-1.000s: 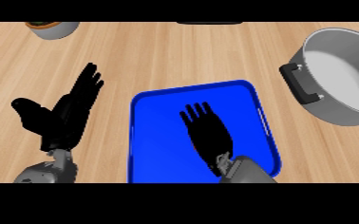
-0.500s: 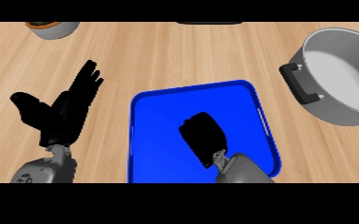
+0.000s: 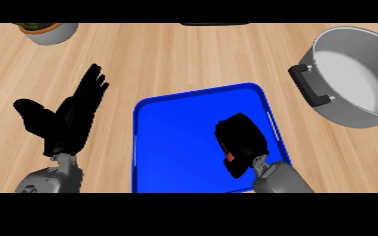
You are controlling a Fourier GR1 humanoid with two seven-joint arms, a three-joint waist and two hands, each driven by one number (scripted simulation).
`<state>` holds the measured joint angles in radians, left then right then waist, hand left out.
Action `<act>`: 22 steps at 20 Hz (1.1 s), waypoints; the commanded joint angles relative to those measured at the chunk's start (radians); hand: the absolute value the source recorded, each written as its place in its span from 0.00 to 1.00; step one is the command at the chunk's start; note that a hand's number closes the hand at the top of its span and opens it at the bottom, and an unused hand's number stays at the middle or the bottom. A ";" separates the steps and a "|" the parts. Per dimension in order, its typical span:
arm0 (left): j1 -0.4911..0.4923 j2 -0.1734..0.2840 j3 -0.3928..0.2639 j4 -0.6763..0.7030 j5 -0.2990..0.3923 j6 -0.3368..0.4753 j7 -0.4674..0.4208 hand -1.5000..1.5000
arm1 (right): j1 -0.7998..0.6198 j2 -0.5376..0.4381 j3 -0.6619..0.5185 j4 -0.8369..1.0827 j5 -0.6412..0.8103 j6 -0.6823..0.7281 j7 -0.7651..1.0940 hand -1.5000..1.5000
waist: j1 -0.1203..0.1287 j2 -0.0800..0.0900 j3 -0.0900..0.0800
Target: Pick the bell pepper from the tray and place it in the pot
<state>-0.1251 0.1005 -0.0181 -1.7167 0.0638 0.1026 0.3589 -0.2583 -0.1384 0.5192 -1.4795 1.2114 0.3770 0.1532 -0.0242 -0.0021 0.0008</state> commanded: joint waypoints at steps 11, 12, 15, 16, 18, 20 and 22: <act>0.049 0.012 0.036 -0.013 0.013 0.000 -0.027 0.50 | 0.151 -0.597 -0.962 0.151 -0.461 -0.136 -0.323 1.00 | -0.047 -0.002 0.003; 0.040 -0.004 0.014 -0.024 -0.004 0.012 -0.025 0.50 | 0.161 -0.641 -1.006 0.178 -0.497 -0.124 -0.385 1.00 | -0.038 -0.002 0.002; 0.012 0.023 0.028 0.003 0.014 -0.021 -0.019 0.50 | 0.183 -0.731 -1.116 0.262 -0.591 -0.082 -0.540 1.00 | -0.010 0.000 0.001; 0.018 0.006 0.014 0.001 0.016 -0.017 -0.009 0.50 | 0.155 -0.761 -1.149 0.313 -0.615 -0.073 -0.575 1.00 | 0.001 0.001 0.001; 0.010 0.016 0.042 0.042 0.017 -0.020 -0.048 0.50 | 0.174 -0.808 -1.231 0.310 -0.685 -0.030 -0.634 1.00 | -0.009 0.000 0.000; 0.009 0.017 0.030 0.016 0.020 -0.029 -0.032 0.50 | 0.183 -0.834 -1.276 0.292 -0.705 -0.050 -0.705 1.00 | -0.002 -0.002 0.000; 0.009 0.000 -0.005 -0.018 0.001 -0.011 0.018 0.50 | 0.142 -0.890 -1.311 0.340 -0.746 -0.002 -0.742 1.00 | 0.013 -0.001 0.000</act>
<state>-0.1071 0.1093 0.0020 -1.7104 0.0758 0.0846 0.3359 -0.0942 -0.9347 -0.6926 -1.1983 0.5432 0.3332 -0.4789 -0.0289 -0.0036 0.0009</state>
